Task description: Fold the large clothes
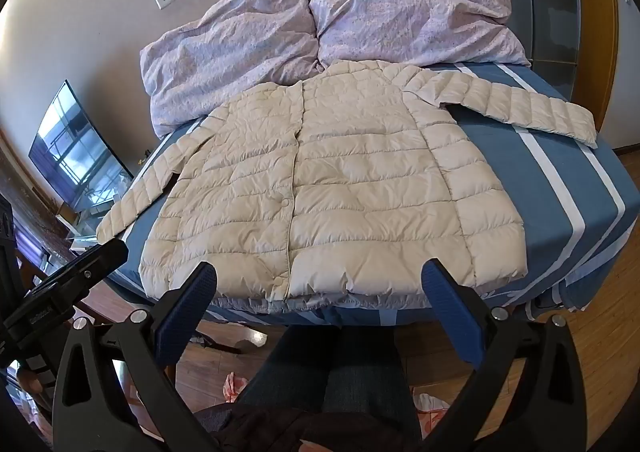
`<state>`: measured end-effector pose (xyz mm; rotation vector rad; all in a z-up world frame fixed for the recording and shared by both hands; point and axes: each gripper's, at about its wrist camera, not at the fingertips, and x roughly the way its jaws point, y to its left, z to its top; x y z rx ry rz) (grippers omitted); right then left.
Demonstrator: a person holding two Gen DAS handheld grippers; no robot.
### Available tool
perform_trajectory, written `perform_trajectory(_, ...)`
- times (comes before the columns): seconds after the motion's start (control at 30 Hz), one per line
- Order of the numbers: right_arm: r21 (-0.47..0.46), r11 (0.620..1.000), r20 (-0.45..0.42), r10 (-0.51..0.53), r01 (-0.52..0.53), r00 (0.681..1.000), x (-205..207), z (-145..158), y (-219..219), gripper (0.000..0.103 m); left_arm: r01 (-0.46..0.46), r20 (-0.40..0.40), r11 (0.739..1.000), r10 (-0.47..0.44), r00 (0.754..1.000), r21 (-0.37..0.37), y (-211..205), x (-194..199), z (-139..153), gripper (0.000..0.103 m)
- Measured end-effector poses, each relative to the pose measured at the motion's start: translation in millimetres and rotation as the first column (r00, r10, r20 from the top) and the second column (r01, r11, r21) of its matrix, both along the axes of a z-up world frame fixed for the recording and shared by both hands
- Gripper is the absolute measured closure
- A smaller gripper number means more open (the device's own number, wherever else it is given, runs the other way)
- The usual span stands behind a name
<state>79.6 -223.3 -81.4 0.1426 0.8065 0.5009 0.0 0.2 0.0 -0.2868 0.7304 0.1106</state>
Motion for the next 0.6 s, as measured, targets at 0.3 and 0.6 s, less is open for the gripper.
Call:
perform_trajectory(0.3,0.0,1.0,-0.004,0.0,0.0,1.0,1.0,-1.1,0.5,0.001,0.002,-0.002,1.0,-0.002,1.0,-0.005,0.1,0.2,-0.1,0.002)
perform_trajectory(0.6,-0.001,1.0,-0.006,0.0,0.0,1.0,1.7,-2.0,0.6,0.001,0.001,-0.002,1.0,-0.001,1.0,-0.004,-0.2,0.1,0.0,0.002)
